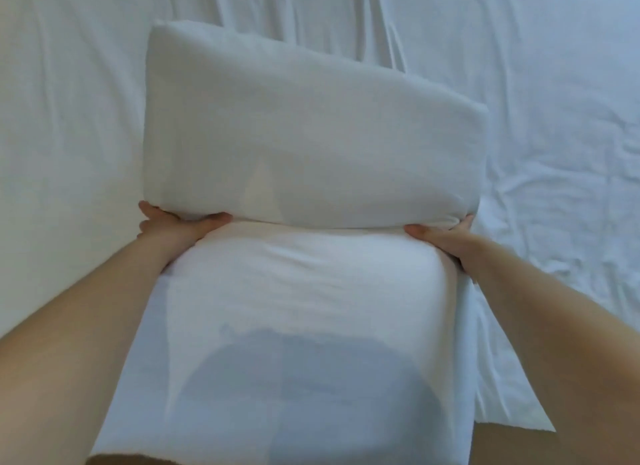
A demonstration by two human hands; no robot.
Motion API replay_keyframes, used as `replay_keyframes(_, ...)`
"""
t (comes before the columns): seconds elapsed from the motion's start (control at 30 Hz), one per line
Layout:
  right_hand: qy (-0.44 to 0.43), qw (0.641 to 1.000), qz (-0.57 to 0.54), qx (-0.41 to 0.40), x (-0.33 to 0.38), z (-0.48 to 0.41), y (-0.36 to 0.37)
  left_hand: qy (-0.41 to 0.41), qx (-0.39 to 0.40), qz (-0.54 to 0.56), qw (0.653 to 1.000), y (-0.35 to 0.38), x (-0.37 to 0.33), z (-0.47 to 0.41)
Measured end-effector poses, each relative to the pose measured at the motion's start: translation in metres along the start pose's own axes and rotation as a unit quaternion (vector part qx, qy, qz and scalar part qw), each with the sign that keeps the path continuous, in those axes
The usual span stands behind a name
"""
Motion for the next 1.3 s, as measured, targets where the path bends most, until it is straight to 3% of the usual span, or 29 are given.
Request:
replay_keyframes(0.13, -0.013, 0.998, -0.054, 0.004, -0.008, -0.031, 0.014, -0.029, 0.014, -0.011, 0.999, 0.02, -0.003, -0.02)
replay_keyframes(0.3, 0.002, 0.998, -0.054, -0.023, -0.01, -0.04, 0.018, -0.009, -0.041, -0.065, 0.997, 0.027, -0.011, -0.025)
replay_keyframes(0.53, -0.062, 0.99, -0.092, -0.091, -0.018, -0.005, -0.013, 0.023, -0.046, 0.027, 0.998, -0.011, -0.006, 0.011)
replay_keyframes(0.87, -0.097, 0.982, -0.128, -0.097, 0.027, 0.102, -0.052, 0.022, -0.026, 0.132, 0.991, -0.09, 0.01, 0.07)
replay_keyframes(1.13, -0.13, 0.977, -0.147, -0.08, 0.185, 0.193, -0.024, 0.088, -0.029, 0.198, 0.976, -0.265, -0.048, 0.013)
replay_keyframes(1.3, -0.148, 0.971, -0.173, -0.073, 0.295, 0.212, 0.044, 0.15, -0.152, 0.191, 0.958, -0.371, -0.101, -0.066)
Point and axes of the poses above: each hand's wrist, its own z-axis away from the middle knuckle, its own y-axis out of the palm, x = y × z, the point moved 6 cm from there along -z, towards the middle knuckle, and after that the axes turned 11 degrees about -x, right-handed, at the moved point
